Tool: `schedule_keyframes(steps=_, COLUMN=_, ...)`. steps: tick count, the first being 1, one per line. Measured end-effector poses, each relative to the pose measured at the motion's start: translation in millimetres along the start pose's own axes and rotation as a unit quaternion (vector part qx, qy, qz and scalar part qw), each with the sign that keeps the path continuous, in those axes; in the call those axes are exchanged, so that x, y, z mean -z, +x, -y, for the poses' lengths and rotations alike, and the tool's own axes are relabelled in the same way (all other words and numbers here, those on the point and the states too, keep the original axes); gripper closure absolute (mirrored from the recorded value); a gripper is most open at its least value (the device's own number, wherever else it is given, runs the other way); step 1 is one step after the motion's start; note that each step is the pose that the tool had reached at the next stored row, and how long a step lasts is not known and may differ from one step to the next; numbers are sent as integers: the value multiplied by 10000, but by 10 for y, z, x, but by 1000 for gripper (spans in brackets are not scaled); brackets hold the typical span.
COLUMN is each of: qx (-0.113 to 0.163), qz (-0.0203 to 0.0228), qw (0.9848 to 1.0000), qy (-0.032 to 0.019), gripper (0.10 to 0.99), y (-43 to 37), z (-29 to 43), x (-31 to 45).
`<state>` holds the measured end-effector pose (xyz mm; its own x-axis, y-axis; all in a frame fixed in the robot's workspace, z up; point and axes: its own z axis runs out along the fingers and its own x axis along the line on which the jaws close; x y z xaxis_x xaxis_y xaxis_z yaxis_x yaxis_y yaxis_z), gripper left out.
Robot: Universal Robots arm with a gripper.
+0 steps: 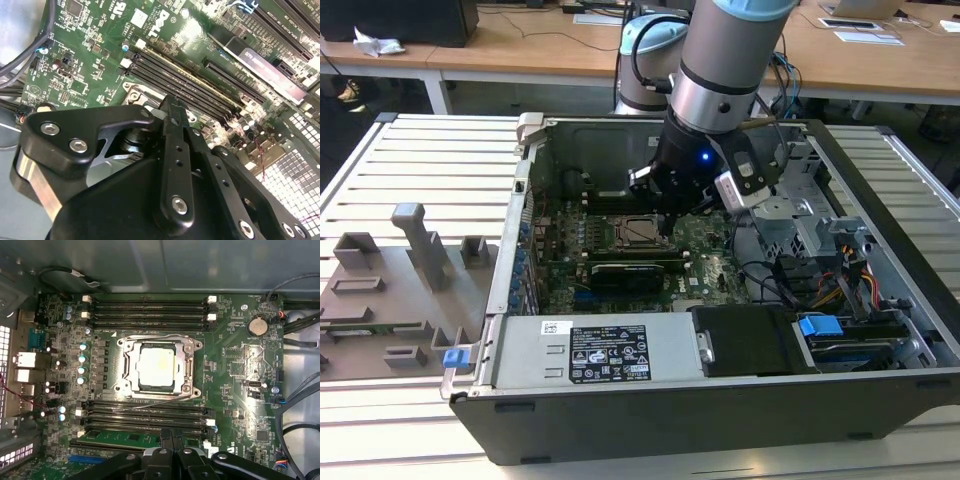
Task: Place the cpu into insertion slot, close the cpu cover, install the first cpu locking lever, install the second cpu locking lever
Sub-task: 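Install the second cpu locking lever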
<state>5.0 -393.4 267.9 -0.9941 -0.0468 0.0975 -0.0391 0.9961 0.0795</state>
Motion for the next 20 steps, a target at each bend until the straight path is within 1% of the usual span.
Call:
schedule_keyframes(steps=3, qx=1, qz=0, qw=10000, qy=-7, gripper=980, y=-4, z=3, x=-38)
schedule_keyframes(steps=5, qx=8, qz=3, qw=10000, qy=-66, gripper=980, y=-6, z=5, x=-50)
schedule_keyframes(steps=6, qx=18, qz=7, qw=9998, qy=-172, gripper=980, y=-6, z=5, x=-53)
schedule_keyframes(steps=7, qx=24, qz=9, qw=9997, qy=-235, gripper=980, y=-5, z=5, x=-53)
schedule_keyframes(steps=9, qx=41, qz=16, qw=9992, qy=-406, gripper=980, y=-6, z=5, x=-66)
schedule_keyframes(steps=11, qx=42, qz=16, qw=9991, qy=-413, gripper=980, y=-5, z=9, x=-108)
schedule_keyframes(steps=14, qx=42, qz=16, qw=9991, qy=-413, gripper=980, y=10, z=11, x=-143)
schedule_keyframes(steps=17, qx=42, qz=16, qw=9991, qy=-413, gripper=980, y=41, z=12, x=-182)
schedule_keyframes(steps=20, qx=43, qz=16, qw=9991, qy=-413, gripper=980, y=40, z=16, x=-229)
